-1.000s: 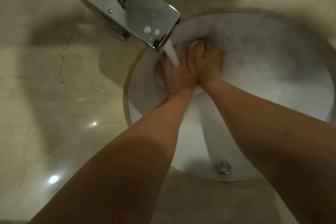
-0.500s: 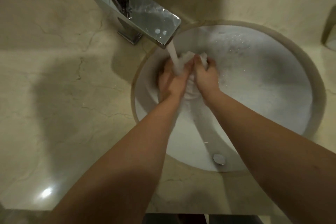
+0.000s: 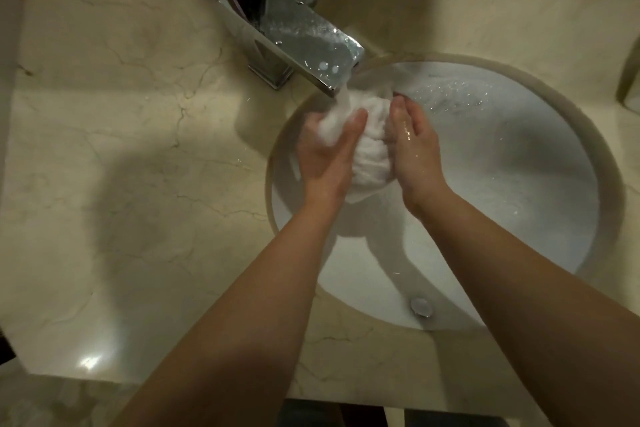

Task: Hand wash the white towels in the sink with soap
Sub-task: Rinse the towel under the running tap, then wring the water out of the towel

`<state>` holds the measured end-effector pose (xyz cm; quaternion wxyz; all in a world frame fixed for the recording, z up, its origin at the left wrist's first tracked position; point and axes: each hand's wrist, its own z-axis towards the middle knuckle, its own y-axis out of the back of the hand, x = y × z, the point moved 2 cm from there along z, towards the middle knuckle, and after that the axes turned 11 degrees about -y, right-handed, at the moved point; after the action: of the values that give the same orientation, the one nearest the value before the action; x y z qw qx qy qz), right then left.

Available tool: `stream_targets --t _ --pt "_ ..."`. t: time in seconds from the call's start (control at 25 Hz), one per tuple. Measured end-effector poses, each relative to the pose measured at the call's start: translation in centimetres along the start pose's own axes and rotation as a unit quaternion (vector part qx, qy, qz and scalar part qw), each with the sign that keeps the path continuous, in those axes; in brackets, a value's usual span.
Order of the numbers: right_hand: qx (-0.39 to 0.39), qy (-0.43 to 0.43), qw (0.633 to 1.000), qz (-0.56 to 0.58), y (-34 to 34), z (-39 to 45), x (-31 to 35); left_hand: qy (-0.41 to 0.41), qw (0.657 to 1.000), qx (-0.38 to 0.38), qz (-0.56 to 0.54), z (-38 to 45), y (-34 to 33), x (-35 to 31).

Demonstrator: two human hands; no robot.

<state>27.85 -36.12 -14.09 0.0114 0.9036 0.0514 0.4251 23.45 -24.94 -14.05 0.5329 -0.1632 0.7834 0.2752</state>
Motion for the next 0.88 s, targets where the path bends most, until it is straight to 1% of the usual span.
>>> stream_targets --t 0.08,0.12,0.2,0.28,0.4,0.44,0.48,0.6,0.76,0.88 --pt "0.007 0.004 1.000 0.019 0.8 -0.2 0.6 -0.037 0.997 -0.037 -0.059 -0.6 0.5 -0.9" --pt "0.010 0.005 1.000 0.018 1.1 -0.4 0.9 -0.031 0.993 -0.059 -0.093 -0.7 0.7 -0.9" --pt "0.025 0.007 1.000 0.013 1.2 -0.9 1.7 -0.019 0.988 -0.088 -0.123 -1.3 1.3 -1.8" --pt "0.031 0.001 0.999 -0.009 1.1 -1.3 2.6 0.009 0.990 -0.095 -0.107 -1.5 1.7 -1.3" --pt "0.020 -0.018 0.999 -0.036 1.2 -1.5 4.5 0.070 0.989 -0.119 -0.045 -2.3 3.1 -1.8" --pt "0.020 -0.021 0.999 -0.045 1.2 -1.4 5.4 0.079 0.988 -0.130 -0.039 -2.7 3.5 -2.3" --pt "0.021 -0.022 0.998 -0.055 1.2 -1.3 6.4 0.089 0.985 -0.140 -0.058 -3.1 3.8 -3.0" --pt "0.043 0.009 0.995 -0.086 0.0 -0.9 10.0 0.077 0.977 -0.163 -0.116 -3.2 4.5 -4.5" --pt "0.091 0.071 0.980 -0.161 -3.9 -0.1 14.5 0.078 0.965 -0.185 -0.171 -2.6 5.1 -5.3" --pt "0.122 0.081 0.970 -0.191 -6.3 -0.1 16.3 0.070 0.962 -0.187 -0.184 -2.5 5.3 -5.8"
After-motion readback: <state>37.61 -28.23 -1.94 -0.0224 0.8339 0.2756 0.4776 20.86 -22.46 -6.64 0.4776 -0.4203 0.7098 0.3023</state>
